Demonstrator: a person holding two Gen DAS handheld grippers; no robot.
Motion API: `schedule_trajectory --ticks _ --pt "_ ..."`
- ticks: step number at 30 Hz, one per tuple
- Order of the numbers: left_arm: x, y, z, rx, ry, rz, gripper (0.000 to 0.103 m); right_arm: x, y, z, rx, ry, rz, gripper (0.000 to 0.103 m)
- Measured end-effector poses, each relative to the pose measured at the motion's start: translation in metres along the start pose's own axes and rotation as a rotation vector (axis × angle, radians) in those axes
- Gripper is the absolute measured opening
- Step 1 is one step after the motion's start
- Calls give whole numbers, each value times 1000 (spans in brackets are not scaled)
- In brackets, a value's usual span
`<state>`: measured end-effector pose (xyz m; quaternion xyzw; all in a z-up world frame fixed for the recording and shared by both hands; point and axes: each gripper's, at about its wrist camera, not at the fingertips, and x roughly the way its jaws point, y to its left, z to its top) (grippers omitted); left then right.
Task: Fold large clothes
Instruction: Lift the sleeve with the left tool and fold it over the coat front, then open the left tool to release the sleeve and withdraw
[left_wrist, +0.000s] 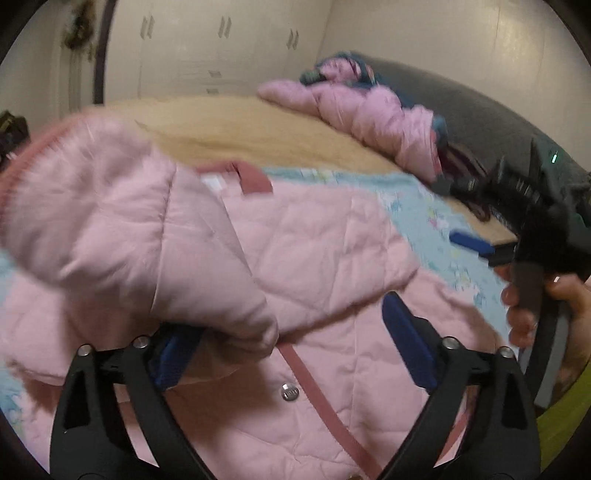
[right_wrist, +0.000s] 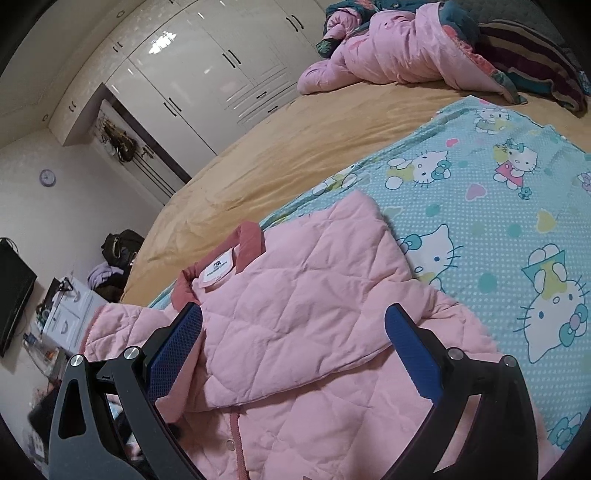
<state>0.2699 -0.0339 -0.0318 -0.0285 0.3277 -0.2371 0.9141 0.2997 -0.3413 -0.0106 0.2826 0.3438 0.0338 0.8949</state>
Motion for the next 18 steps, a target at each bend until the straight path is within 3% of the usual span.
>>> schedule_trajectory --ticks 3,5,7,8,9,11,16,17,18 --pt "-24 -8 7 48 -148 58 91 -3 -5 2 13 -9 -1 99" --pt "-29 -13 10 69 -193 30 90 -6 -8 4 25 -19 1 99" --pt "-20 -17 11 74 -164 -21 68 -9 -13 6 35 -29 1 99" --pt "-11 -18 10 67 -130 -63 47 -11 -15 7 40 -34 2 99" --pt "-5 -19 10 58 -103 -96 33 -13 -18 9 45 -40 2 99" --pt "14 -21 4 30 -29 -159 19 -17 -24 12 58 -49 -2 99" --pt "21 -34 -3 37 6 -203 19 -23 -40 18 102 -67 -9 99" --pt "15 -34 0 26 -10 -210 27 -23 -41 19 106 -68 -6 99" --pt "8 -33 4 13 -24 -215 46 -23 -41 19 105 -63 0 99"
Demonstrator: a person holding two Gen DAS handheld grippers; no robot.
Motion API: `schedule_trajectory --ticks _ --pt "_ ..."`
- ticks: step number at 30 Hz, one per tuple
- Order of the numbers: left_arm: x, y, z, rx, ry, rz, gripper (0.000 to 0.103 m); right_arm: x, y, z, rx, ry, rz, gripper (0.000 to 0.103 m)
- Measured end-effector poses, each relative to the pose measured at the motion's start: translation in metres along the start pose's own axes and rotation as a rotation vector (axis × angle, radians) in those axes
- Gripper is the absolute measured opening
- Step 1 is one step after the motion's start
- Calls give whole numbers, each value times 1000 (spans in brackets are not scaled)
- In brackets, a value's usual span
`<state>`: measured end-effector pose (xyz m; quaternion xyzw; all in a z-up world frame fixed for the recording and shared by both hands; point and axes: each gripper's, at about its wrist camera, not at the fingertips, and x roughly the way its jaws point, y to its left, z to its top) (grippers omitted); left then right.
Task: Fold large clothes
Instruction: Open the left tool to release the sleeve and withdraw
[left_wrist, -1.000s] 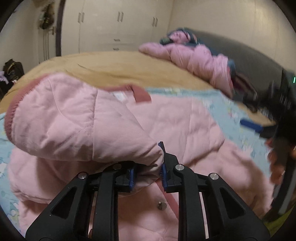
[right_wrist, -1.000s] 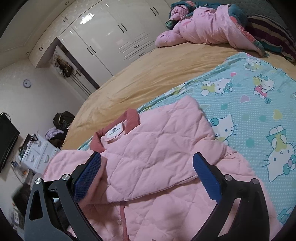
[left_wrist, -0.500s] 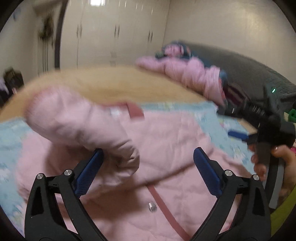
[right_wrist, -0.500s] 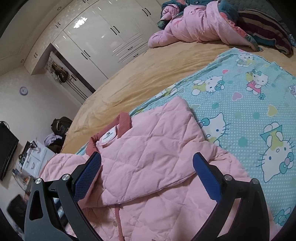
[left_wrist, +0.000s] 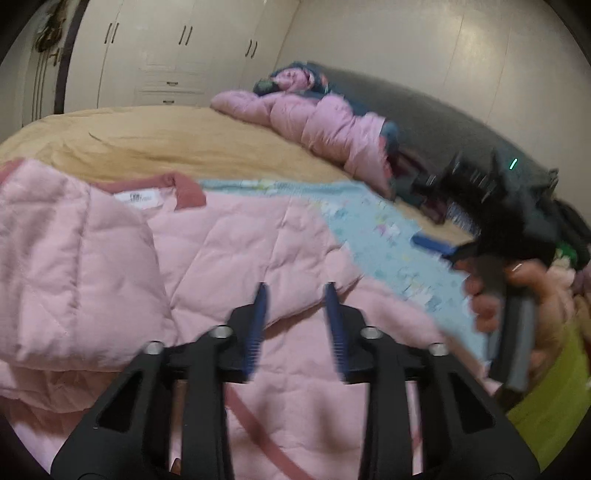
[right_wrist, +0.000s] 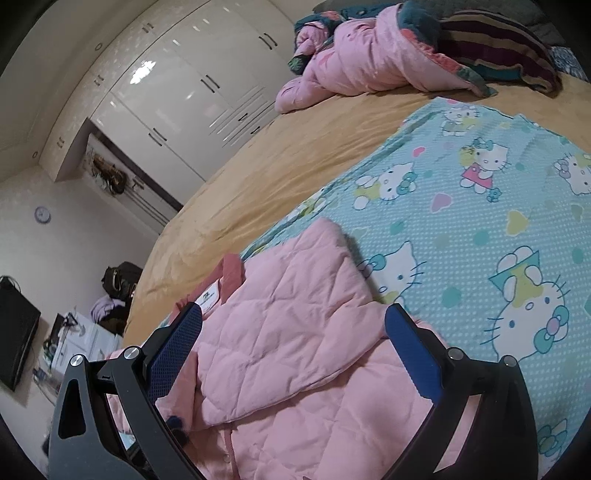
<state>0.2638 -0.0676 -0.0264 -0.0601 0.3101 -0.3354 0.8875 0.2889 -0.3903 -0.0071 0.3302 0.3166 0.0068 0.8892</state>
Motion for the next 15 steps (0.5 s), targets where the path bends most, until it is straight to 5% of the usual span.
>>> schedule_trajectory --ticks 2,7,11,15 --pt "-25 5 11 -34 -65 46 69 5 7 -2 -30 27 11 99" --pt "-95 56 30 -177 -179 263 93 21 54 -26 -208 100 36 99" --pt "-141 114 28 -320 -219 481 94 36 104 -60 -384 173 72 99" --pt "-143 169 7 -399 -85 791 94 45 163 -111 -601 227 138 99"
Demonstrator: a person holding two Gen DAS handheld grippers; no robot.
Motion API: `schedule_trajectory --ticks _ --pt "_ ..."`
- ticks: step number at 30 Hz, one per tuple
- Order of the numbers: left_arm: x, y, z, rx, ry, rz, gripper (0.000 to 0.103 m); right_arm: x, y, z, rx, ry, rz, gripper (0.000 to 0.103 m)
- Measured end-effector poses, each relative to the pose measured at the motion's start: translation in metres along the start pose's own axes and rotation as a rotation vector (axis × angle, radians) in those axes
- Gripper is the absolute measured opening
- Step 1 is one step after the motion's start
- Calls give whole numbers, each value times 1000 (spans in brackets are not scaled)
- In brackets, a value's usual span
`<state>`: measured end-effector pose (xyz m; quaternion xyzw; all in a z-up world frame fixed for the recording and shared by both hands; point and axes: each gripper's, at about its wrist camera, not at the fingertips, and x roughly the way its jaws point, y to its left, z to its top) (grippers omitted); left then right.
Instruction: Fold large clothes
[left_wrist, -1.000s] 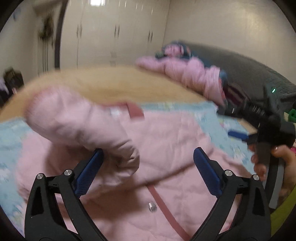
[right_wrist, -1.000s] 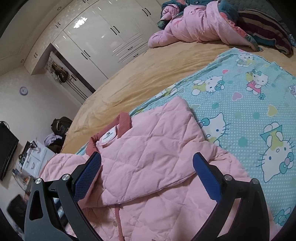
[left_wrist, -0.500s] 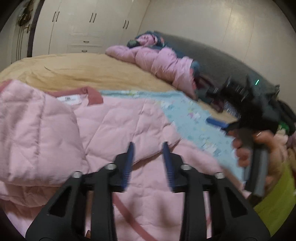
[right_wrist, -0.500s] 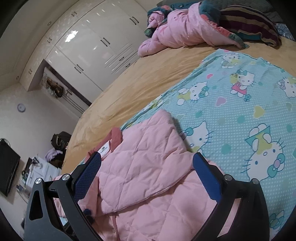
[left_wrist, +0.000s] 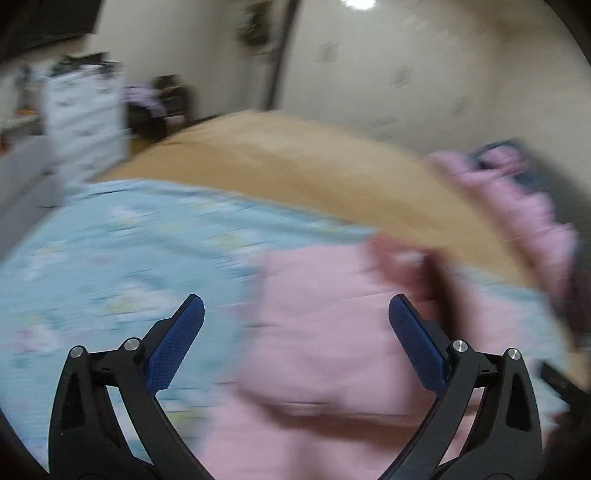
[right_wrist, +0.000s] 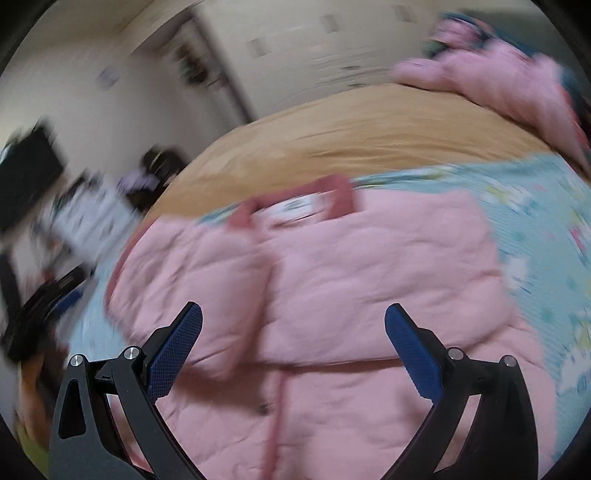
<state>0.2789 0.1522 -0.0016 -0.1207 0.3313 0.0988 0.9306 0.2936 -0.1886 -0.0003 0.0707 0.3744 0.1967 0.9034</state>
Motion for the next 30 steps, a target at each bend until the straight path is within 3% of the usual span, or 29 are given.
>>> schedule_trajectory --ticks 3,5,8,11,14,15,16,17,22,26,30 --pt "23 16 -7 -62 82 -14 94 15 48 -6 -144 23 22 99" --pt "29 19 -11 -92 96 -55 94 25 78 -12 -241 32 7 99" --pt "33 22 -17 -97 121 -58 94 41 108 -19 -349 35 -54 99" --pt "42 24 -21 -88 150 -59 94 54 120 -22 -393 6 -162 98" --pt "57 30 -27 -93 200 -35 94 62 117 -25 -403 -16 -205 96" --pt "59 31 -28 -105 210 -45 94 65 114 -25 -403 -17 -213 80" --pt "59 31 -28 -111 209 -50 94 67 110 -24 -399 -16 -217 71" --pt "58 31 -27 -112 202 -53 94 66 106 -23 -394 -29 -217 68" --pt "52 26 -23 -105 170 -81 94 39 84 -12 -305 -122 -120 35" --pt "54 25 -23 -119 177 -102 94 17 36 5 -40 -156 17 30" --pt "56 21 -24 -116 185 -127 94 4 -17 9 146 -169 28 29"
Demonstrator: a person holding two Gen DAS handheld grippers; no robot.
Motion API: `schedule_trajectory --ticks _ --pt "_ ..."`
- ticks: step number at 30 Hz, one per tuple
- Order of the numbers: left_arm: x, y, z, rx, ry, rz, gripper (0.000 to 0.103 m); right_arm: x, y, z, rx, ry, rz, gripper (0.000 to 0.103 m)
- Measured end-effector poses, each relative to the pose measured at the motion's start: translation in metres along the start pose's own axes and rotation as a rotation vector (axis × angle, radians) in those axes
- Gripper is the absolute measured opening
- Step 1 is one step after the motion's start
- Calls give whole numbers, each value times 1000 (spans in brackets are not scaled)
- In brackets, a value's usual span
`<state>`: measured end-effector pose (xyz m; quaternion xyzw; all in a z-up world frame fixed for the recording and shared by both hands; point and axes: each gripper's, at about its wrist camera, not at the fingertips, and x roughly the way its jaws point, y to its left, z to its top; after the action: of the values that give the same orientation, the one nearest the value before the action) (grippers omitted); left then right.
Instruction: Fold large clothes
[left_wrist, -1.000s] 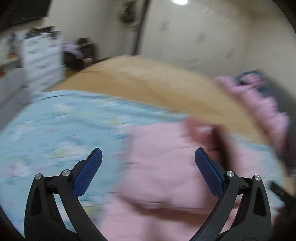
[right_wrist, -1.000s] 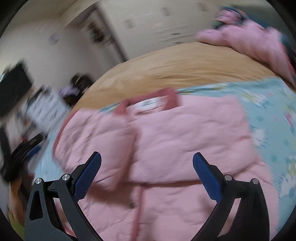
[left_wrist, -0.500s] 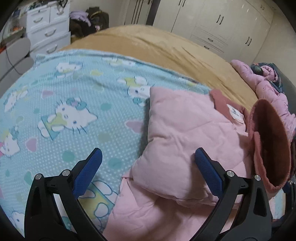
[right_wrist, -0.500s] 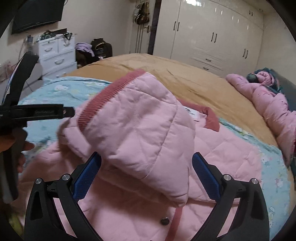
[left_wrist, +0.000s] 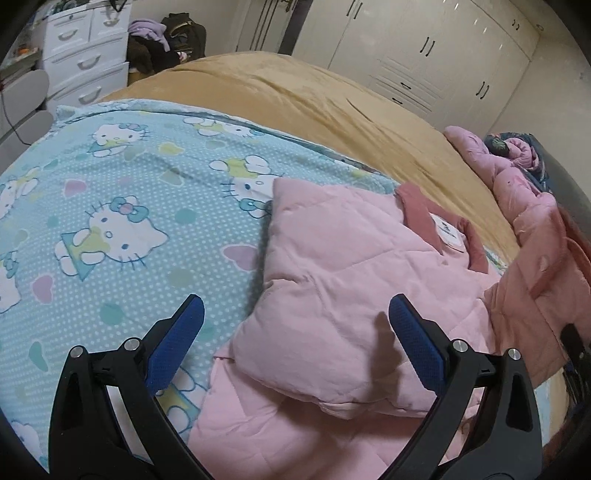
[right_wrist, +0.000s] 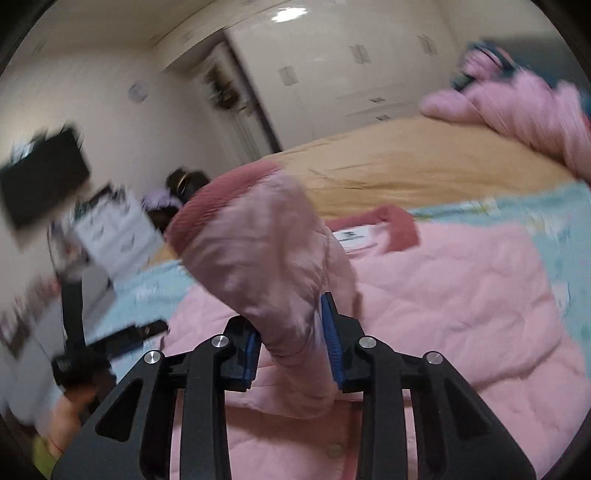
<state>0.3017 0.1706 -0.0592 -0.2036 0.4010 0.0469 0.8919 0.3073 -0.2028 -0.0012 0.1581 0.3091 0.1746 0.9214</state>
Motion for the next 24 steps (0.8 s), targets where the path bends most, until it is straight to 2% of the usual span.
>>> schedule_trajectory --ticks 7,11,12,13,15,17,18,19,20,21,22,23,24 --pt "14 -7 -5 4 40 -43 94 -5 -73 -4 194 83 -24 32" --pt "19 -14 -8 30 50 -49 94 -4 -98 -9 334 107 69 54" --pt "18 -15 -8 37 47 -37 94 -4 -104 -10 372 106 91 67" --pt "14 -17 -7 51 23 -4 94 -3 -113 -12 428 104 111 73" --pt "7 -19 -5 70 -15 14 94 0 -124 -13 498 109 146 73" --pt "-5 -21 -3 83 -70 1 94 3 -140 -14 560 104 146 73" --pt "-12 -24 -2 92 -101 0 94 5 -145 -14 577 103 143 69" --pt "-16 -26 -1 100 -118 -1 94 6 -147 -15 579 102 137 56" --pt "-18 -29 0 111 -129 -5 92 4 -149 -13 572 97 134 47" --pt "-19 -32 0 127 -130 -22 78 2 -147 -11 551 83 134 25" --pt "-17 -36 0 144 -115 -37 66 -2 -142 -7 517 63 129 17" --pt "-11 -40 -1 159 -93 -46 37 -7 -139 -2 488 43 129 16" --pt "-4 -43 -4 172 -65 -46 16 -14 -131 6 445 12 134 14"
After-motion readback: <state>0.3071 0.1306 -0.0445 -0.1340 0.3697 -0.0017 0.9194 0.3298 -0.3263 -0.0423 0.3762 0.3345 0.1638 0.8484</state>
